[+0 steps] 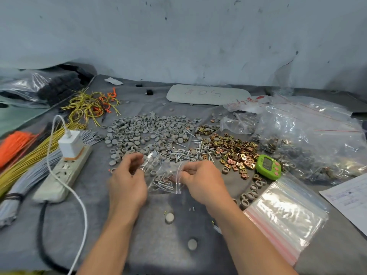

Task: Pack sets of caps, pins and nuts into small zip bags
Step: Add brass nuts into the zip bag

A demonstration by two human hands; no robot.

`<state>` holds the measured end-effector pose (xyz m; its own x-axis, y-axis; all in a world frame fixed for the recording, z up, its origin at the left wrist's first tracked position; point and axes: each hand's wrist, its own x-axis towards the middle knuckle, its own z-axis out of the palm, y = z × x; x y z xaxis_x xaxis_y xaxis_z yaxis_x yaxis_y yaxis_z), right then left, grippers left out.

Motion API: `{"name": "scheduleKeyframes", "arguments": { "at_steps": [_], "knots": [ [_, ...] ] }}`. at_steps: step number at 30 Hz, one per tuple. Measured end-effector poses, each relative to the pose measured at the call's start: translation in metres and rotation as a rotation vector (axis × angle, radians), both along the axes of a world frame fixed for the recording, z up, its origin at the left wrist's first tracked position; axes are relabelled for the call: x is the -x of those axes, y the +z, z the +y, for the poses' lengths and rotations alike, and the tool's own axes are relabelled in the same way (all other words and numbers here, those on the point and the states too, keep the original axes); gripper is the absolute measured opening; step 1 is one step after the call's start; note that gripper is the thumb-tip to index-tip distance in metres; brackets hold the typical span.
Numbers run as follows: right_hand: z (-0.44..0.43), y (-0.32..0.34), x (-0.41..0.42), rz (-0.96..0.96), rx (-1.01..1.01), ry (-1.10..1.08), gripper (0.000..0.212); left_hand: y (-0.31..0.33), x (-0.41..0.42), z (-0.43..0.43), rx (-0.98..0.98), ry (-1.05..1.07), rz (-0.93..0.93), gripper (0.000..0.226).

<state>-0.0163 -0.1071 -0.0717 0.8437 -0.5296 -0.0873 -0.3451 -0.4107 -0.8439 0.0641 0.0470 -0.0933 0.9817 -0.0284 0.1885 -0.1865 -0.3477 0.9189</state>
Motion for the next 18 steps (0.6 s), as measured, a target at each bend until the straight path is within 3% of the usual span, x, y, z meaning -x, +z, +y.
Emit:
{"name": "scheduleKeyframes", "arguments": {
  "at_steps": [4,8,12,16,18],
  "knots": [
    [-0.01,0.004,0.007,-0.119,-0.133,-0.067,0.023,0.005,0.005,0.0,0.022,0.04,0.032,0.039],
    [-0.022,0.011,0.015,-0.027,-0.059,-0.013,0.018,0.011,0.012,-0.002,0.01,0.06,0.044,0.035],
    [-0.021,0.014,0.022,-0.011,-0.198,0.013,0.036,0.013,0.014,-0.003,-0.023,0.064,0.02,0.035],
    [-0.019,0.011,0.024,0.06,0.054,0.073,0.023,0.012,0.014,-0.003,-0.024,0.071,-0.012,0.039],
    [-0.022,0.013,0.024,0.023,0.015,0.017,0.029,0.011,0.014,-0.003,-0.025,0.073,-0.024,0.042]
  ]
}}
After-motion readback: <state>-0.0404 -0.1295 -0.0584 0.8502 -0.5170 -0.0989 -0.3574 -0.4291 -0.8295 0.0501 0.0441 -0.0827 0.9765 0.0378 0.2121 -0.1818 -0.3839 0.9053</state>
